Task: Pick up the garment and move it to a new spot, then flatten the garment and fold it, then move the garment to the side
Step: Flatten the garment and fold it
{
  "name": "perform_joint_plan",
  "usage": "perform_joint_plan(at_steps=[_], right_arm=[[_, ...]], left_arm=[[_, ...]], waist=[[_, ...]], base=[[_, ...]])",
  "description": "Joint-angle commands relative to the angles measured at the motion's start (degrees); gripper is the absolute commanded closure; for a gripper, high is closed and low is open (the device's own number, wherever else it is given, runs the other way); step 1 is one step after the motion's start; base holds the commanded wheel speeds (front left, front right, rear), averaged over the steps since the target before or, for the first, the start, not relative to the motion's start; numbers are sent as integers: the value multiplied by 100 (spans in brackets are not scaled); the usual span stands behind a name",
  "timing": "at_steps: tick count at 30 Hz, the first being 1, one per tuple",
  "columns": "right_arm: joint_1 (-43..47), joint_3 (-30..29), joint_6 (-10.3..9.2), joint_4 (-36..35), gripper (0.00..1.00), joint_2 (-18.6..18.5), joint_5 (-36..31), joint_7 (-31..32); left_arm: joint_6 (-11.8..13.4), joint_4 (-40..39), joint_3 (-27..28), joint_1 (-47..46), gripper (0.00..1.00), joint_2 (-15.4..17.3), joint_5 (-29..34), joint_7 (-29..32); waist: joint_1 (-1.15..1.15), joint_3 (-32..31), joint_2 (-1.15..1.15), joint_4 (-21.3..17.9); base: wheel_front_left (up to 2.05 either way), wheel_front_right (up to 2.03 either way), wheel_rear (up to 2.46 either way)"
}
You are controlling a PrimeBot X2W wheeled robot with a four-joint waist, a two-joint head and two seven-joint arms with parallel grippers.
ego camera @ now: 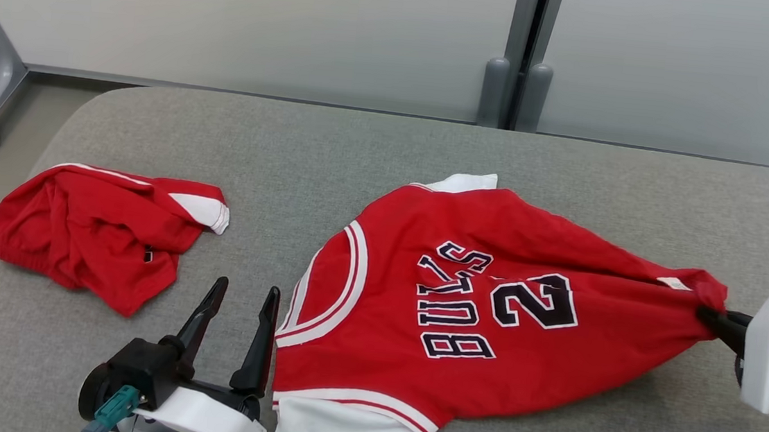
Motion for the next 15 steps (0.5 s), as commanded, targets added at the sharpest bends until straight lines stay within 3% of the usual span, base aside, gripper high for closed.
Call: perform_joint_plan(at_steps=[1,6,15], right_arm=[[50,-73,1,-52,100,-31,-28,89],[-290,-312,1,148,100,190,-102,350],[-1532,-145,1,2119,100,439,-242,-617]], left_arm=[[-30,12,-2,-74,0,2,-19,-13],[-74,78,-74,-219,0,-65,-21,-16],[-168,271,-147,-468,0,-178,-28,-26]], waist=[[0,59,0,63],[0,306,0,361],[0,643,0,971]], base=[[0,0,0],[0,0,0],[0,0,0]])
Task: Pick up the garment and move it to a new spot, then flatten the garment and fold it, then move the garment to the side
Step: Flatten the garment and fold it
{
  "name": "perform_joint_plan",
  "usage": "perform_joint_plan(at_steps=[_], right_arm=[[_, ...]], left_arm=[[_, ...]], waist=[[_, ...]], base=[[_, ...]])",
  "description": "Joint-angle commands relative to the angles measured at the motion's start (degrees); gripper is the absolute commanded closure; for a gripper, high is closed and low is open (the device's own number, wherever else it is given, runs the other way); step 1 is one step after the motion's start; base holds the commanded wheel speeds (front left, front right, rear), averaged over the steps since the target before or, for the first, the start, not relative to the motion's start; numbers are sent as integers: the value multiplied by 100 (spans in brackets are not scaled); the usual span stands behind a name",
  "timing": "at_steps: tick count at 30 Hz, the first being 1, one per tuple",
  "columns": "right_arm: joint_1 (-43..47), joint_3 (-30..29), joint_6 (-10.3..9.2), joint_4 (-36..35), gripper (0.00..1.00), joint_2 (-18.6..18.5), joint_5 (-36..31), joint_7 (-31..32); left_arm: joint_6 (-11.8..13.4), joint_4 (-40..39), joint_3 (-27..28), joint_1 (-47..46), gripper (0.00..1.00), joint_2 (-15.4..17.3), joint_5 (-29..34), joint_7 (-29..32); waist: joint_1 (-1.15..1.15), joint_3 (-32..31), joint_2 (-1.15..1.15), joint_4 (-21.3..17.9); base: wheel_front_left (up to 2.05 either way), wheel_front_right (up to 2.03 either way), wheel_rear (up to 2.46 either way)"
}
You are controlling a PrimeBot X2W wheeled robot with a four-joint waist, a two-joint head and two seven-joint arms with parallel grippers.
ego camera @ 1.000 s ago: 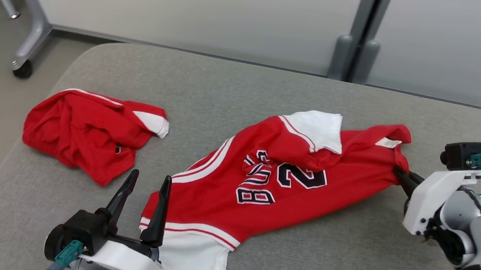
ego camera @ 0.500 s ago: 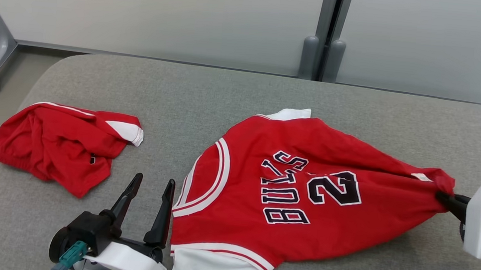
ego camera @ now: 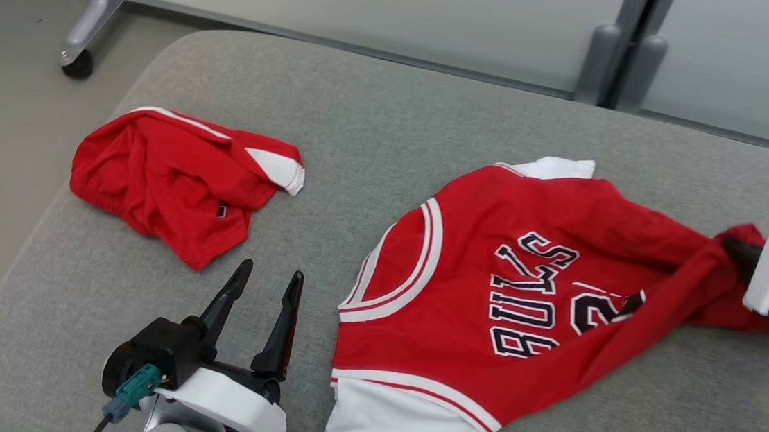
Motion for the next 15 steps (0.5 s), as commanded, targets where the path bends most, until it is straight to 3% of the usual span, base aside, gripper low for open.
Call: perform_joint_plan(at_steps=[1,5,6,7,8,15], right_arm=[[-171,27,1,158,100,32,-24,-172],[-661,263,1,969,100,171,55,-1015],[-761,336,1,1176,79,200,78,-1187],[-875,393,1,1359,44,232,116,-1357],[-963,476,2,1532,0,270,177,-1486],[-1174,1257,1,1961,0,228,679,-2610]], left_arm=[[-12,28,12,-104,0,-4,-32,-23],[-57,100,-33,-193,0,-58,-10,-23],[-71,124,-48,-199,0,-72,-7,-24],[-78,147,-59,-211,0,-85,-4,-25],[-93,162,-66,-234,0,-96,-3,-26],[-85,293,-29,-203,0,-29,28,-29]], waist=[[0,142,0,149],[0,253,0,242],[0,266,0,253],[0,278,0,264],[0,286,0,269],[0,61,0,17]], base=[[0,0,0],[0,0,0],[0,0,0],[0,0,0],[0,0,0],[0,0,0]])
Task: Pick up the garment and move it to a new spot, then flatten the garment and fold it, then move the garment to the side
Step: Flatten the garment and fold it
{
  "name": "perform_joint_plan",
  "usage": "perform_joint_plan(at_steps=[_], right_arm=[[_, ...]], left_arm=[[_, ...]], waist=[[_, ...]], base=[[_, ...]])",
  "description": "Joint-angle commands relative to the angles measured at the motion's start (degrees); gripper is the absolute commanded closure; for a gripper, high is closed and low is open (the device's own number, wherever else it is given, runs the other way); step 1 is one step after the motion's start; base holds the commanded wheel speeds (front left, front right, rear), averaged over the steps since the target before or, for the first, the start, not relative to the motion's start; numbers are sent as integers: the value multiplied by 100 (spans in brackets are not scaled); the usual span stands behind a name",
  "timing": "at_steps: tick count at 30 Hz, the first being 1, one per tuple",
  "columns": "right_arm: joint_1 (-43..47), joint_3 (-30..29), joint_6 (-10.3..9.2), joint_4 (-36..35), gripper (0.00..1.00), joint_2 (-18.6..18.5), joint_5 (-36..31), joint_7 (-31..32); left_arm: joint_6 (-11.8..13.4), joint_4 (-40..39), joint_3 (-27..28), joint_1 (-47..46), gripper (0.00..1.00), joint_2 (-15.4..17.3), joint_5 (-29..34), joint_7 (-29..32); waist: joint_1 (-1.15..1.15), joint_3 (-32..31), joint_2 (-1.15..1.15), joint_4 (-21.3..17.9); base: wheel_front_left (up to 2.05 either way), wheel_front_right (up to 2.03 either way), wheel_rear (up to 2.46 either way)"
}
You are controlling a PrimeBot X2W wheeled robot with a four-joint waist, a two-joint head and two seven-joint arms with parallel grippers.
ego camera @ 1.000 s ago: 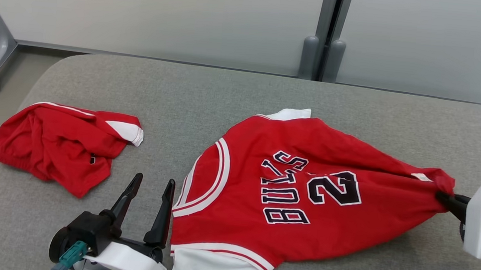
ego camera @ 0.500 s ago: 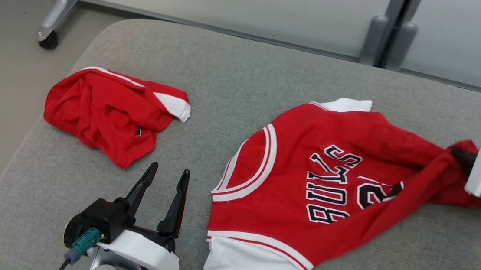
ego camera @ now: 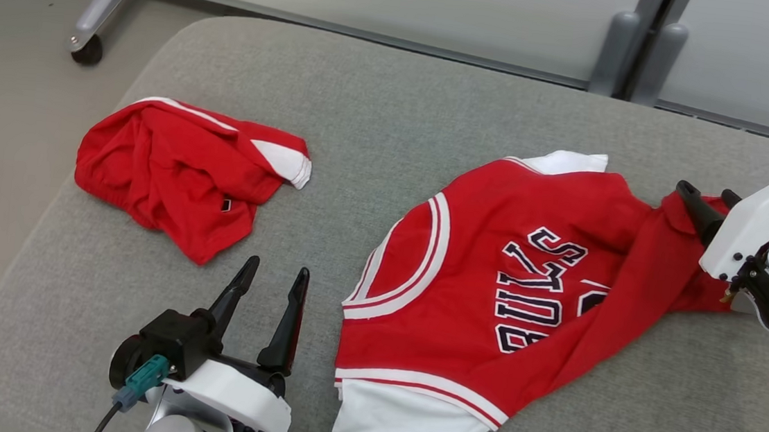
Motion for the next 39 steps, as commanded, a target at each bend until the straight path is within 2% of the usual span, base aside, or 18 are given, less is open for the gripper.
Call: perform_joint_plan(at_steps=[1,8,15,22,28,39], right_arm=[[21,189,1,-37,0,-93,169,-265],[368,607,1,-436,0,-301,632,-942],[1399,663,1,-979,0,-591,1002,-1675],[2166,622,1,-1354,0,-496,972,-2178],[1752,686,1,-1183,0,-335,746,-2121],[417,975,1,225,0,-208,549,-1463]], left_arm=[[14,5,37,23,0,70,21,-21],[101,-72,129,168,0,188,-32,-10],[213,-303,193,324,0,268,-7,-7],[282,-487,214,426,0,294,24,-11],[240,-548,137,275,0,293,53,12],[196,-393,78,37,0,201,10,5]], waist=[[0,-176,0,-189],[0,-479,0,-629],[0,-674,0,-984],[0,-665,0,-1128],[0,-480,0,-991],[0,-26,0,-386]], base=[[0,0,0],[0,0,0],[0,0,0],[0,0,0],[0,0,0],[0,0,0]])
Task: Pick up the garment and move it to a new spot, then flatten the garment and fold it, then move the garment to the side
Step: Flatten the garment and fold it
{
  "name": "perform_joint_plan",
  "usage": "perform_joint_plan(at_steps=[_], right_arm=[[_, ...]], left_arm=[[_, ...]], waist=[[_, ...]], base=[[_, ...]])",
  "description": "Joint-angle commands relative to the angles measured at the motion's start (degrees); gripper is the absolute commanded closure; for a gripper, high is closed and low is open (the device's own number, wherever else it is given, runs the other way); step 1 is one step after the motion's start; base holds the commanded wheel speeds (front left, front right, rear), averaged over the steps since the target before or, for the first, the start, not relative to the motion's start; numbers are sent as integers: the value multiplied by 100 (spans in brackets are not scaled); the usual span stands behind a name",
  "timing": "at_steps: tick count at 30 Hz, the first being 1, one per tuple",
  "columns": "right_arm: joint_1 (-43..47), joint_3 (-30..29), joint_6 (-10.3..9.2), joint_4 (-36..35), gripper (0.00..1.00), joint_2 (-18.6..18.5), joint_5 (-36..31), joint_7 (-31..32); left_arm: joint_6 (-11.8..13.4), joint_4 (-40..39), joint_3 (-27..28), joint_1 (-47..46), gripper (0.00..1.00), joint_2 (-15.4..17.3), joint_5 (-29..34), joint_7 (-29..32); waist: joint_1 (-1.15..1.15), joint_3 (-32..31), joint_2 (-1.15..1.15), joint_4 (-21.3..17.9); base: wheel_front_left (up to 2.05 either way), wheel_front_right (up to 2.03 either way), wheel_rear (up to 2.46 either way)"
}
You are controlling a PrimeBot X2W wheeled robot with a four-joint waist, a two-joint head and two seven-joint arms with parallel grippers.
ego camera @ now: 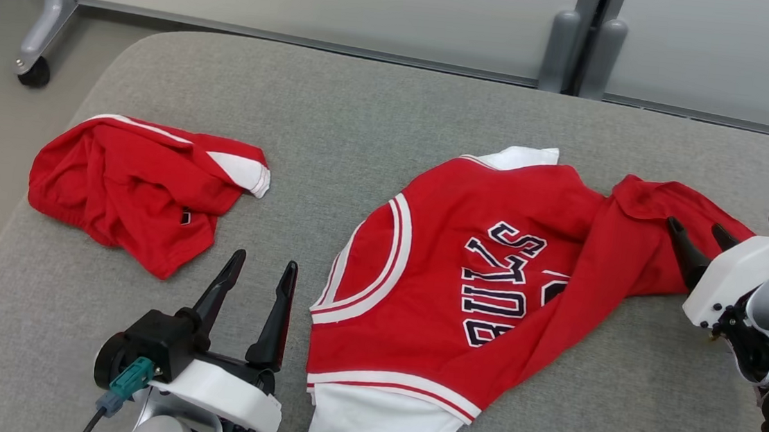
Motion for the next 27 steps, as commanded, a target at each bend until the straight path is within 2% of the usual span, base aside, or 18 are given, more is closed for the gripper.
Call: perform_joint_plan(at_steps=[1,13,19,20,21,22,23,24,27], right_arm=[[-138,42,1,163,0,-24,-4,61],[-739,337,1,1075,0,-89,219,290],[-888,438,1,1215,2,-64,326,177],[-902,466,1,1211,32,-60,362,145],[-912,503,1,1211,53,-58,392,128],[-920,542,1,1203,61,-57,414,82],[-922,578,1,1200,75,-52,442,56],[-915,616,1,1196,83,-40,461,31],[-878,753,1,1159,97,-20,515,-74]], left_arm=[[-22,24,17,-120,0,31,8,-27],[-73,105,10,-266,0,-7,15,-39],[-91,138,13,-331,0,9,29,-44],[-94,145,14,-332,0,10,30,-45],[-94,153,17,-335,0,12,31,-46],[-93,160,20,-337,0,18,35,-47],[-93,165,20,-336,0,24,40,-48],[-92,174,20,-332,0,31,43,-47],[-95,202,14,-308,0,48,42,-45]], waist=[[0,132,0,175],[0,400,0,472],[0,487,0,494],[0,497,0,492],[0,502,0,487],[0,501,0,480],[0,494,0,469],[0,478,0,452],[0,410,0,391]], base=[[0,0,0],[0,0,0],[0,0,0],[0,0,0],[0,0,0],[0,0,0],[0,0,0],[0,0,0],[0,0,0]])
